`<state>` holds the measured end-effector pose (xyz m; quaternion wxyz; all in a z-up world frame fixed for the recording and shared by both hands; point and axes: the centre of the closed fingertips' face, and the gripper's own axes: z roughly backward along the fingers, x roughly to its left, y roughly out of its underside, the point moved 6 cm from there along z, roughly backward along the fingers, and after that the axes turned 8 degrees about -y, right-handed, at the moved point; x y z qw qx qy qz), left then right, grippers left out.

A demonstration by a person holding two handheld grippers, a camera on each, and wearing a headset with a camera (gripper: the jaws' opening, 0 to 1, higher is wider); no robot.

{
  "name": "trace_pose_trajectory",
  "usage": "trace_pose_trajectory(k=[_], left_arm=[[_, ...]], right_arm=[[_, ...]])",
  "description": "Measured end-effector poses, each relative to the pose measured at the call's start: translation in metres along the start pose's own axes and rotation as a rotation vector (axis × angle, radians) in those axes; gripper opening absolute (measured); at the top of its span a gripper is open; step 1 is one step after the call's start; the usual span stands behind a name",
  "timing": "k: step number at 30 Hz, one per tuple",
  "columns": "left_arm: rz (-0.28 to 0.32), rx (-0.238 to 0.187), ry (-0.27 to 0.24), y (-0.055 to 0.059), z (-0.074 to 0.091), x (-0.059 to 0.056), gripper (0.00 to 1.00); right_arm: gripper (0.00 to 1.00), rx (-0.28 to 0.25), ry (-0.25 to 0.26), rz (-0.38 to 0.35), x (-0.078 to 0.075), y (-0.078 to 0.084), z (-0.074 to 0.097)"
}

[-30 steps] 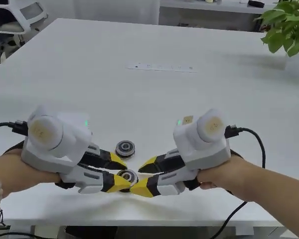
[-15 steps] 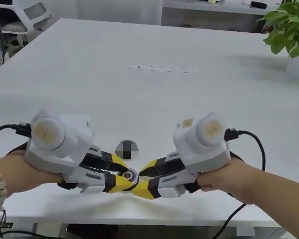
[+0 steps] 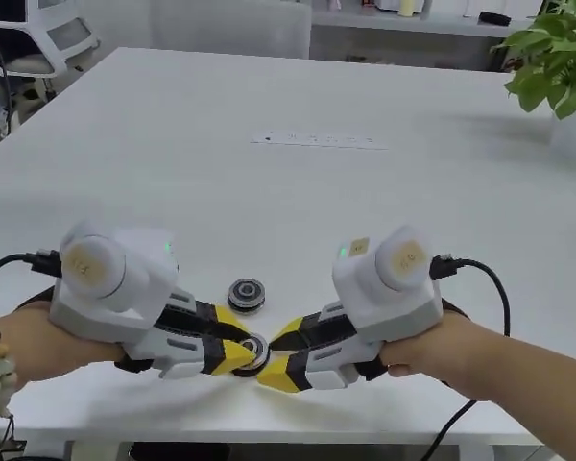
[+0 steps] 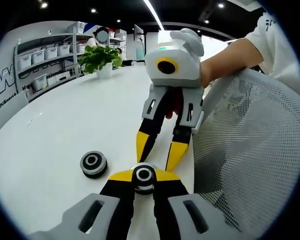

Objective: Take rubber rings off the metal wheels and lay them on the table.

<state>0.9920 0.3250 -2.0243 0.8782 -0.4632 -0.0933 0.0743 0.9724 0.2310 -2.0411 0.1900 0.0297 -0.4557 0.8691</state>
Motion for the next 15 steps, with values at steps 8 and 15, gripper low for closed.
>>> trace_pose_trajectory(k=[8, 15], left_arm=[[-0.018, 0.0, -0.002, 0.0002, 0.0022, -0.0009, 0.08], [-0.02, -0.003, -0.007, 0.0004, 0.0012, -0.0013, 0.08]], right_arm=[[0.21, -0.015, 0.002, -0.006, -0.0003, -0.0017, -0.0014], [0.18, -0.014, 0.011, 0.022, -0.0013, -0.0023, -0.001]])
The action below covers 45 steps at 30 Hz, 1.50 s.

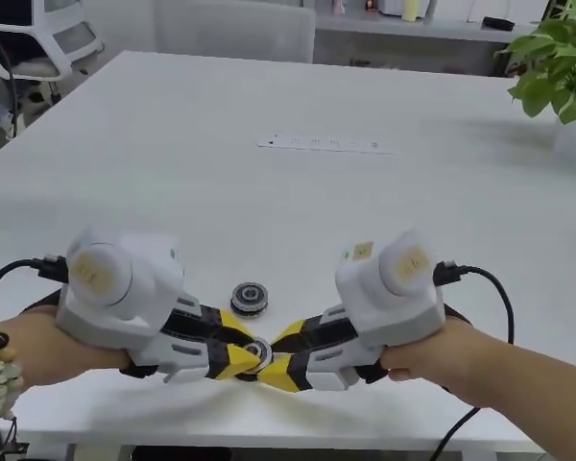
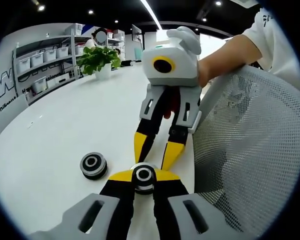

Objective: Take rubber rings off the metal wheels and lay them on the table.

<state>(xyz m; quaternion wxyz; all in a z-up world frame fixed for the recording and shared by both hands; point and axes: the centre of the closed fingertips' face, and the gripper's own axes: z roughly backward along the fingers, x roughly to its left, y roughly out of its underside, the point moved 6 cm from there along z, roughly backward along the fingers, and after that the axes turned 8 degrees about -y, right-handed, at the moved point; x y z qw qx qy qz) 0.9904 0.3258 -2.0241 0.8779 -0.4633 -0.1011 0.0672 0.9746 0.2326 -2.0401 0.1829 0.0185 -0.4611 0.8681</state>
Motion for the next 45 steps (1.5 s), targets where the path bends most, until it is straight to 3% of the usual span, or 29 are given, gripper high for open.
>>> trace_pose_trajectory(k=[6, 7, 19, 21, 23, 24, 26, 29, 31, 33, 35, 39, 41, 42, 43, 45], left_arm=[[0.001, -0.002, -0.001, 0.0, -0.001, 0.001, 0.08], [0.0, -0.001, -0.001, 0.0, -0.001, 0.001, 0.08], [0.0, 0.0, -0.006, 0.0, -0.002, 0.001, 0.08], [0.0, 0.0, -0.01, 0.0, -0.002, 0.001, 0.08], [-0.001, 0.0, -0.011, 0.0, -0.002, 0.001, 0.08], [0.0, 0.0, -0.013, 0.0, -0.003, 0.001, 0.08], [0.001, 0.0, -0.014, 0.0, -0.003, 0.001, 0.08], [0.002, 0.0, -0.016, 0.0, -0.003, 0.001, 0.08], [0.002, 0.001, -0.017, 0.0, -0.003, 0.001, 0.08], [0.002, 0.0, -0.021, 0.0, -0.004, 0.001, 0.08], [0.0, 0.001, -0.023, 0.0, -0.004, 0.001, 0.08], [0.009, -0.005, -0.025, 0.0, -0.004, 0.002, 0.08], [0.014, -0.01, -0.028, 0.0, -0.005, 0.002, 0.08], [0.014, -0.011, -0.028, 0.0, -0.005, 0.002, 0.08], [0.013, -0.01, -0.026, 0.0, -0.005, 0.002, 0.08], [0.015, -0.013, -0.023, 0.0, -0.006, 0.001, 0.08]], right_arm=[[0.16, 0.021, 0.0, 0.072, 0.0, -0.001, 0.002], [0.13, 0.051, 0.008, 0.087, -0.001, 0.002, 0.003], [0.0, 0.055, 0.019, 0.075, -0.001, 0.004, 0.005], [0.0, 0.053, 0.027, 0.027, -0.001, 0.004, 0.005], [0.0, 0.04, 0.033, -0.097, -0.002, 0.003, 0.005], [0.0, 0.041, 0.035, -0.118, -0.003, 0.004, 0.005], [0.0, 0.036, 0.037, -0.081, -0.003, 0.004, 0.005], [0.0, 0.03, 0.044, -0.125, -0.004, 0.004, 0.005], [0.0, 0.026, 0.053, -0.17, -0.004, 0.004, 0.005], [0.0, 0.009, 0.075, -0.265, -0.005, 0.004, 0.005], [0.0, -0.01, 0.071, -0.298, -0.006, 0.005, 0.006], [0.0, -0.069, 0.073, -0.467, -0.009, 0.007, 0.008], [0.0, -0.138, 0.122, -0.488, -0.017, 0.003, 0.01], [0.0, -0.165, 0.121, -0.523, -0.018, 0.001, 0.01], [0.0, -0.131, 0.084, -0.646, -0.013, 0.005, 0.011], [0.0, -0.193, 0.077, -0.696, -0.018, 0.004, 0.014]])
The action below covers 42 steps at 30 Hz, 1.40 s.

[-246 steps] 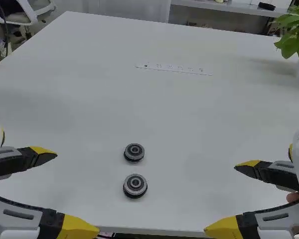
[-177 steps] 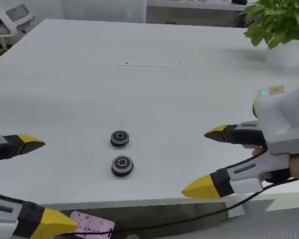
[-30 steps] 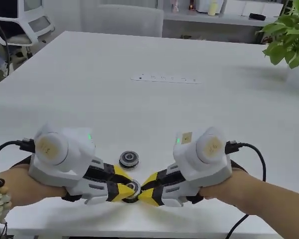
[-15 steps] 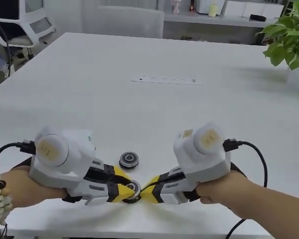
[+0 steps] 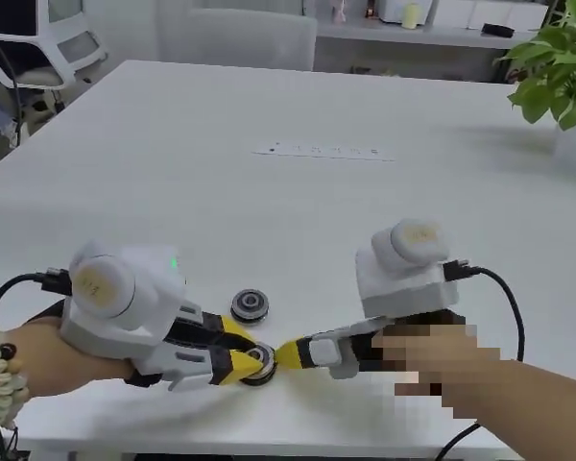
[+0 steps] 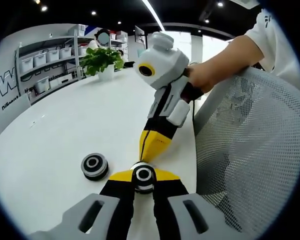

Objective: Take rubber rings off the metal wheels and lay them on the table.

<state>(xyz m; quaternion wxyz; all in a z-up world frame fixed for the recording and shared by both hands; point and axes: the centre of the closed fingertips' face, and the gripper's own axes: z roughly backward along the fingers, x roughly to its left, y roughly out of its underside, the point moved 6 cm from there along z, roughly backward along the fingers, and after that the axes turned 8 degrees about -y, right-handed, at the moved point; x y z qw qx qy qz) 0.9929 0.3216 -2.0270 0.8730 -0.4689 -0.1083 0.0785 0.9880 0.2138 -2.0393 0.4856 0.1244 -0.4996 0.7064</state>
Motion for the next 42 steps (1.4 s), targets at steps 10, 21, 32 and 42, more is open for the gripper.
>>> trace_pose_trajectory(k=[10, 21, 32, 42], left_arm=[[-0.007, -0.003, -0.001, -0.001, -0.001, -0.001, 0.08], [-0.025, -0.007, 0.004, -0.001, -0.001, -0.001, 0.08], [-0.021, -0.013, 0.006, -0.002, -0.002, -0.002, 0.08], [-0.019, -0.016, 0.001, -0.002, -0.003, -0.002, 0.08]], right_arm=[[0.0, -0.008, -0.023, -0.048, 0.002, 0.0, 0.002], [0.0, 0.039, -0.043, 0.031, 0.013, -0.003, 0.001], [0.0, 0.044, -0.054, 0.064, 0.018, -0.005, 0.001], [0.0, 0.037, -0.033, 0.143, 0.021, -0.012, 0.002]])
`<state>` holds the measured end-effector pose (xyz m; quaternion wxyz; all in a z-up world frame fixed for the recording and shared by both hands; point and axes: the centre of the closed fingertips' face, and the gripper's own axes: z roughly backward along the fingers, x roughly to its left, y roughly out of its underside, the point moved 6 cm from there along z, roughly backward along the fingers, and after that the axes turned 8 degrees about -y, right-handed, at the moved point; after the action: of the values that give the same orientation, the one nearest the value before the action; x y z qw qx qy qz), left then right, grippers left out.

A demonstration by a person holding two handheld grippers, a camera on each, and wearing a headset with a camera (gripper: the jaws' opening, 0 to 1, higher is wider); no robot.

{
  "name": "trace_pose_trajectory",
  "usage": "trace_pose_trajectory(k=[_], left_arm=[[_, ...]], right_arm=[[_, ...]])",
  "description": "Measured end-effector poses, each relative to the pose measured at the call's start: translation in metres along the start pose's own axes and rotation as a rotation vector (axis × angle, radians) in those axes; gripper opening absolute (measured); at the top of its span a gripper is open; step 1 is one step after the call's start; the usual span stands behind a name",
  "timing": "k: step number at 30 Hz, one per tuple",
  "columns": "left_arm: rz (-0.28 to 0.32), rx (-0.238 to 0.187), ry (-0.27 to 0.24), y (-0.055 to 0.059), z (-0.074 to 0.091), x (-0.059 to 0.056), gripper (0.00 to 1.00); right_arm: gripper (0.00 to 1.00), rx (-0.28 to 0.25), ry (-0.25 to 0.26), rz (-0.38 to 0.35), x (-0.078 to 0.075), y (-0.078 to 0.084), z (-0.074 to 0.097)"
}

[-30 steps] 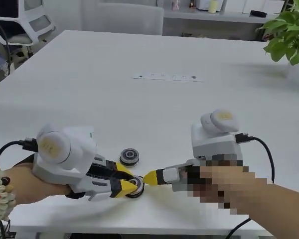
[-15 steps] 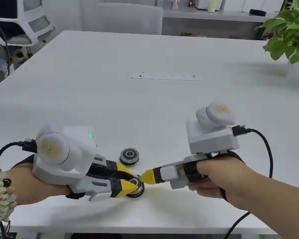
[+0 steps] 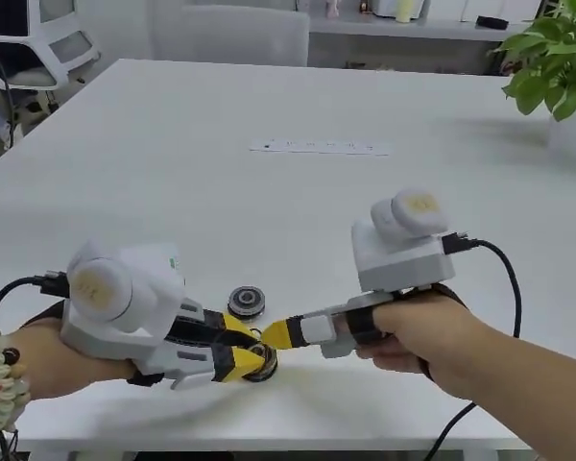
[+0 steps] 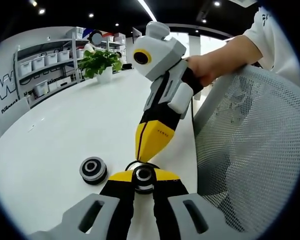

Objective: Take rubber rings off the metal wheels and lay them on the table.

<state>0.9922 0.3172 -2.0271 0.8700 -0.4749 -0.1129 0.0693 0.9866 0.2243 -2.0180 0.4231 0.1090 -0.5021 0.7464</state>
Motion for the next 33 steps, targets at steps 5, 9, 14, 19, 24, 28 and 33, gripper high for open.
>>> trace_pose_trajectory(k=[5, 9, 14, 19, 24, 28, 33], left_arm=[[0.013, 0.005, -0.008, -0.001, -0.002, 0.0, 0.08], [0.014, 0.013, -0.011, -0.003, -0.003, -0.001, 0.08], [0.004, 0.031, -0.006, -0.004, -0.004, -0.001, 0.08], [-0.004, 0.026, -0.009, -0.01, 0.001, 0.002, 0.14], [-0.026, 0.014, -0.02, -0.019, 0.006, 0.006, 0.3], [-0.042, -0.003, -0.012, -0.03, 0.014, 0.005, 0.48], [-0.038, -0.011, 0.024, -0.048, 0.028, -0.003, 0.67]], right_arm=[[0.0, -0.011, 0.023, -0.069, -0.01, 0.003, 0.004], [0.0, 0.002, 0.038, -0.062, -0.01, 0.005, 0.004], [0.0, 0.003, 0.044, -0.055, -0.01, 0.004, 0.005], [0.0, 0.004, 0.053, -0.042, -0.01, 0.003, 0.006], [0.0, 0.001, 0.052, -0.023, -0.008, -0.001, 0.008], [0.0, 0.01, 0.054, 0.0, -0.007, -0.003, 0.008], [0.0, 0.019, 0.058, 0.018, -0.006, -0.004, 0.008]])
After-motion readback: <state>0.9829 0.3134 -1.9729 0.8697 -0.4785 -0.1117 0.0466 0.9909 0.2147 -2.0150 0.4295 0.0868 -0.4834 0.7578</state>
